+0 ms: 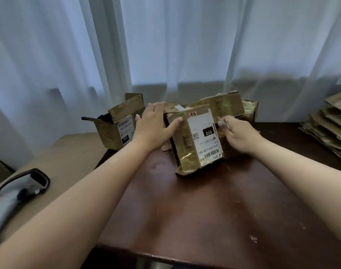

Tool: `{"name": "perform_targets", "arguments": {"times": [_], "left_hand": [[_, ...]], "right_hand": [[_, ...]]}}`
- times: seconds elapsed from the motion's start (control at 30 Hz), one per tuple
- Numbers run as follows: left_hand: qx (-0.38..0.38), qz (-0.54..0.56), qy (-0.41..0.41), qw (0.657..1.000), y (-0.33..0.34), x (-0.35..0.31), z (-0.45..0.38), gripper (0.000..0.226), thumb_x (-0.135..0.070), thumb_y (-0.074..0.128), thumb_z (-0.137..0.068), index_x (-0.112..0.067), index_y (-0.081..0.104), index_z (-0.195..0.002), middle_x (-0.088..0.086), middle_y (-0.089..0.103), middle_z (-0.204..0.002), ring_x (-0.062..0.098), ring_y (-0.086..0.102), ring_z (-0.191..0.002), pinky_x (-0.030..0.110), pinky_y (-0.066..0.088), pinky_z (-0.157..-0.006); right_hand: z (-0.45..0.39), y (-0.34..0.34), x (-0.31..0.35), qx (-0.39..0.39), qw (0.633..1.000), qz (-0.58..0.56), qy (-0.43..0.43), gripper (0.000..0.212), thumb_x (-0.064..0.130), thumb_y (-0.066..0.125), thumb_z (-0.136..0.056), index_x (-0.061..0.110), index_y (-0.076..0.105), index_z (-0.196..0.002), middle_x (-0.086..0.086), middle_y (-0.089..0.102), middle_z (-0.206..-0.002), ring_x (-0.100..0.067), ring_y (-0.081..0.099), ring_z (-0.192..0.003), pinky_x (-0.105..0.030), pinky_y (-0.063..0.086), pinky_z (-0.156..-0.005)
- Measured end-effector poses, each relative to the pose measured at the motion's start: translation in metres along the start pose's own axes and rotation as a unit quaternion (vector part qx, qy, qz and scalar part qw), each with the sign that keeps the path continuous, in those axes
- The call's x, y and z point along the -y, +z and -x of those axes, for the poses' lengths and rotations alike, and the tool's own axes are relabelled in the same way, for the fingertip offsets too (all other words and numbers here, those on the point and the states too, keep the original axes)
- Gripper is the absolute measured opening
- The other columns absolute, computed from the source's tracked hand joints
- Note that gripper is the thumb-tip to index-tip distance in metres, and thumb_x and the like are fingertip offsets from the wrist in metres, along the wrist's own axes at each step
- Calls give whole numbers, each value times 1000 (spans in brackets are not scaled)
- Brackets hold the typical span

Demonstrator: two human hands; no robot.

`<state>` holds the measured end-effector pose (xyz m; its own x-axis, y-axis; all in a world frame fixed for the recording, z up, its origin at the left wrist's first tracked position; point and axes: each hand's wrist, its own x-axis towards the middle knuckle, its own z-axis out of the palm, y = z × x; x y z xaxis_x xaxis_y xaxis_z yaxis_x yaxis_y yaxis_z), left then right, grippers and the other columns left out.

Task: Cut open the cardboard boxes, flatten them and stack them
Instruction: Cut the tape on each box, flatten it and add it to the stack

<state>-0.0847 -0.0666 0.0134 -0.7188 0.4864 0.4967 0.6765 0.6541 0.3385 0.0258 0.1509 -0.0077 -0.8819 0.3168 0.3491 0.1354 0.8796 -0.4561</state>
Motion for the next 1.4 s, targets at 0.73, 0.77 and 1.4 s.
{"name": "perform_targets", "arguments": {"times": [0.73,0.77,1.4], "left_hand": [[-182,-162,-110,964,-47,79,-39,17,-12,52,-94,-5,50,-110,18,52,-109,39,58,-84,38,38,-65],[-209,-152,-89,962,-56,68,-41,17,-13,50,-95,-6,49,-111,17,52,-109,36,57,-81,38,38,-65],[-7,176,212,961,17,-177,-21,23,-17,50,-97,-9,43,-118,-1,55,-88,19,55,-81,28,39,-69]], "right_hand": [[-8,-3,13,-87,996,7,10,29,33,34,-102,12,51,-113,-18,64,-103,-39,56,-101,-43,43,-79],[-9,-5,13,-95,995,3,12,29,33,34,-102,12,51,-113,-17,63,-103,-39,56,-101,-42,42,-78],[137,-98,-78,-388,887,-119,219,34,35,32,-103,7,47,-116,-12,60,-96,-34,57,-93,-33,32,-69]]}}
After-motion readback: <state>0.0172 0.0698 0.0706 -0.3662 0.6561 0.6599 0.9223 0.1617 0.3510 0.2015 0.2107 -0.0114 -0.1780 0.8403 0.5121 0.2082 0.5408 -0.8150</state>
